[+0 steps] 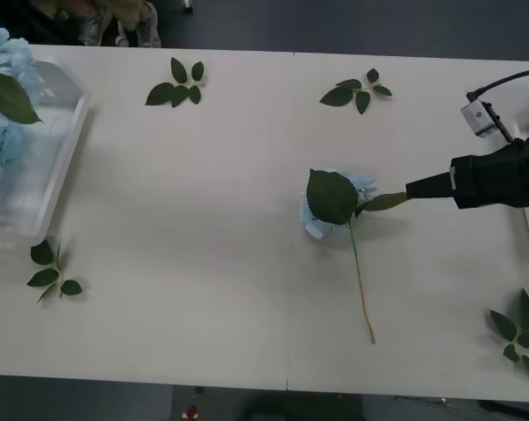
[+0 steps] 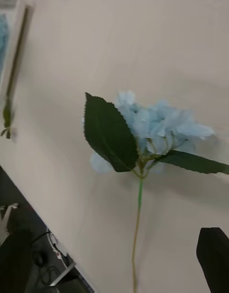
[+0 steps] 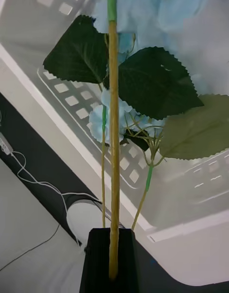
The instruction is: Put the red flowers into the right box and the blue flowers into the left box
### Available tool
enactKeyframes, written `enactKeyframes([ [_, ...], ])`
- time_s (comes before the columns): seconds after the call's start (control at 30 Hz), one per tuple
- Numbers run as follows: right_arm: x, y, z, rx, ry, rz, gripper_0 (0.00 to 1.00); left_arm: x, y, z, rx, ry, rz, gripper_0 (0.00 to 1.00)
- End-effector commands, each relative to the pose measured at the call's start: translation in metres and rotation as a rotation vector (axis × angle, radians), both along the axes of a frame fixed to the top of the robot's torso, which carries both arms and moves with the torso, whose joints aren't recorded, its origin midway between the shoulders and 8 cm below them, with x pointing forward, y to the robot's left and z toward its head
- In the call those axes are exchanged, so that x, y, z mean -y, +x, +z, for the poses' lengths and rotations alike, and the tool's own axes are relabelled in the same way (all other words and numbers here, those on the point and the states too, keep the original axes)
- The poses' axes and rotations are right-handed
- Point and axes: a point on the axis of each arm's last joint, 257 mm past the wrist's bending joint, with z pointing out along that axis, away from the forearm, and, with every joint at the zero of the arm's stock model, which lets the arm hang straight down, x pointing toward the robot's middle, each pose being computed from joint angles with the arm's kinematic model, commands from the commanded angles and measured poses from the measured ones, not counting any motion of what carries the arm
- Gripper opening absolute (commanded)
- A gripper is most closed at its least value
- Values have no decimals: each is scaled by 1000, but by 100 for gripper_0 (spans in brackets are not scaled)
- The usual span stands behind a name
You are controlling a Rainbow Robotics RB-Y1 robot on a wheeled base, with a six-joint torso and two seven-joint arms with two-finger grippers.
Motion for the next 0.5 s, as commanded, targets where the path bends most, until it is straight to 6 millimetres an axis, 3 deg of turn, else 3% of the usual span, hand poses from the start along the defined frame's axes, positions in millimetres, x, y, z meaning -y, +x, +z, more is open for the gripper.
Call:
enactKeyframes([
  [0.03,4,-3,0,-52,-89,-84,99,-1,9,-3,53,-32,103,0],
  [0.5,2,-11,-60,-48,-403,-154,99,8,25,-40,80,3,129,0],
])
